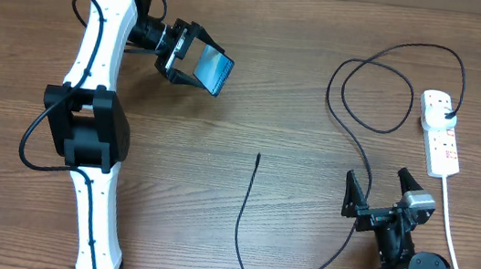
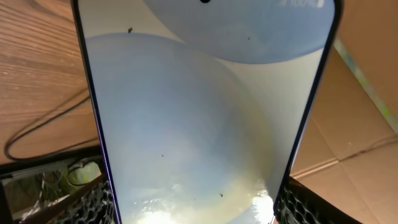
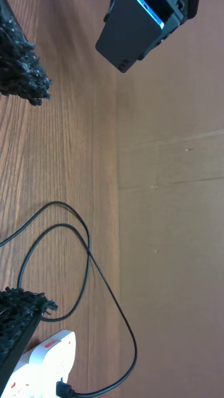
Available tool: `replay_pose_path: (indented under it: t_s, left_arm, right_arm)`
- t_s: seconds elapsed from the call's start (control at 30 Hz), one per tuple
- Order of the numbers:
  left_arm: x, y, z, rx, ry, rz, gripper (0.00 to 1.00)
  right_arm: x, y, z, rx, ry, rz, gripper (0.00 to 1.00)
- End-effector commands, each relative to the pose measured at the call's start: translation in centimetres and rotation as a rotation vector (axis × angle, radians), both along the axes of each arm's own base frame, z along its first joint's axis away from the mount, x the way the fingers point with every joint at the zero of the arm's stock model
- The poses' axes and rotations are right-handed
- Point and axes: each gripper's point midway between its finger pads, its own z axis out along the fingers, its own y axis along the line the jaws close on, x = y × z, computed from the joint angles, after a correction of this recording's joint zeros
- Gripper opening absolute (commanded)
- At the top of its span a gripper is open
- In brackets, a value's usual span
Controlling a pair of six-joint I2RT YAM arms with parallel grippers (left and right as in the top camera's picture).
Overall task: Plug charger to phone and switch on socket
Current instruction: 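Hold the phone raised, rotating it with the left gripper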
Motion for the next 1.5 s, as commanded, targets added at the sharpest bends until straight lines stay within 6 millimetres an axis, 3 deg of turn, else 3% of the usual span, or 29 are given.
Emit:
replay_pose_path:
  t_s: [0.0, 0.57, 1.47]
  left_arm:
    - [0.4, -1.1, 2.1, -0.094, -0.02, 0.009, 0.04]
    - [0.1, -1.9, 3.8, -0.196, 0.015, 0.026, 0.04]
    - [0.2, -2.1, 4.6, -0.246, -0.008, 0.024, 0.04]
  right_arm:
    - [0.0, 0.0, -0.2, 0.0, -0.002, 0.001, 1.0]
    - [0.0, 0.0, -0.2, 0.0, -0.002, 0.001, 1.0]
    - [0.0, 0.0, -0.2, 0.0, -0.002, 0.001, 1.0]
